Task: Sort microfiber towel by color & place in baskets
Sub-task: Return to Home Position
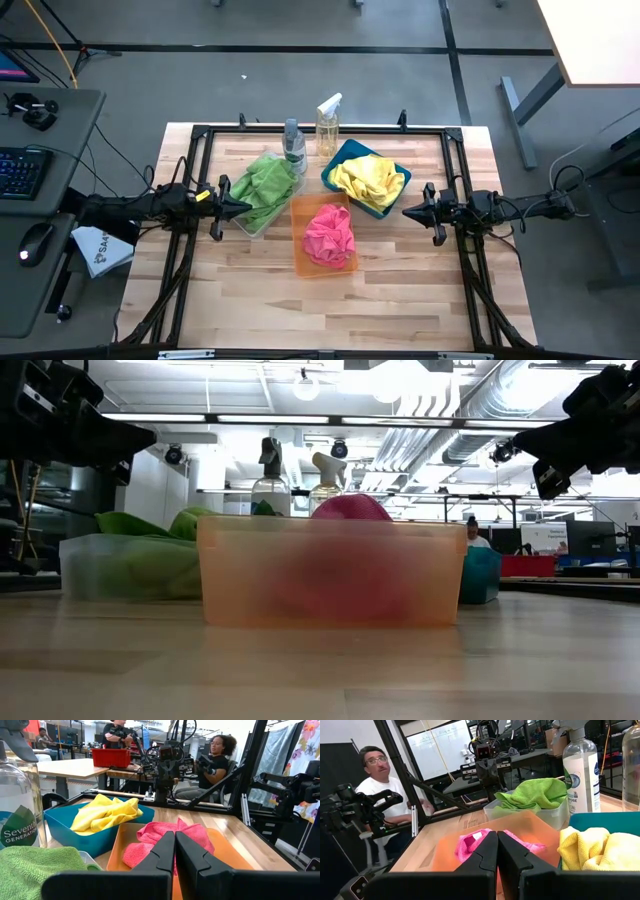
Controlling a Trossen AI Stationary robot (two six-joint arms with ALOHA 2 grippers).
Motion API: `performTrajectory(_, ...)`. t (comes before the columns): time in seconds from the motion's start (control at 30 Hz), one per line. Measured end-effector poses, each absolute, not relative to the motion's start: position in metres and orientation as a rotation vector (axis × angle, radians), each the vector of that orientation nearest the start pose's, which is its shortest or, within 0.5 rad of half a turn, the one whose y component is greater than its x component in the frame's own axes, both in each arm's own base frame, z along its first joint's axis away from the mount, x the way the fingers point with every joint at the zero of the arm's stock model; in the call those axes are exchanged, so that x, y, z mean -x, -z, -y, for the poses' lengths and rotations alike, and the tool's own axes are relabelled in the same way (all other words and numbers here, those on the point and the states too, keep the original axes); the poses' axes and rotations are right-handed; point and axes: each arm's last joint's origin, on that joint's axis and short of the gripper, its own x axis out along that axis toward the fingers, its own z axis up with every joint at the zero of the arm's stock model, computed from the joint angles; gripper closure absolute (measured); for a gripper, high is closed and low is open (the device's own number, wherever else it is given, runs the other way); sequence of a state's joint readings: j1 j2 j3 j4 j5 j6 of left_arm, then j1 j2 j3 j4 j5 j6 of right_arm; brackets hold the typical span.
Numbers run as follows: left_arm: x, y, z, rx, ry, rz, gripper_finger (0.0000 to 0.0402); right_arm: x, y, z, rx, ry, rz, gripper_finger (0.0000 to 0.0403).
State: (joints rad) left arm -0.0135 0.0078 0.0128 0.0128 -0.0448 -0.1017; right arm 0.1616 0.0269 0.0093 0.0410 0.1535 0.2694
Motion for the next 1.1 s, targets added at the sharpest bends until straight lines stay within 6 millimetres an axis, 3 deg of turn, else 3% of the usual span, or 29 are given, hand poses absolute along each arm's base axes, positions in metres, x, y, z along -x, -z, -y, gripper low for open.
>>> performTrajectory(1.1,-0.0974,-0.1684,0.0001,0.102,-0.03,0.019,0.0401,-0.0979,-0.1685,-0.0115,-0.274,-0.011,0.022,0.0402)
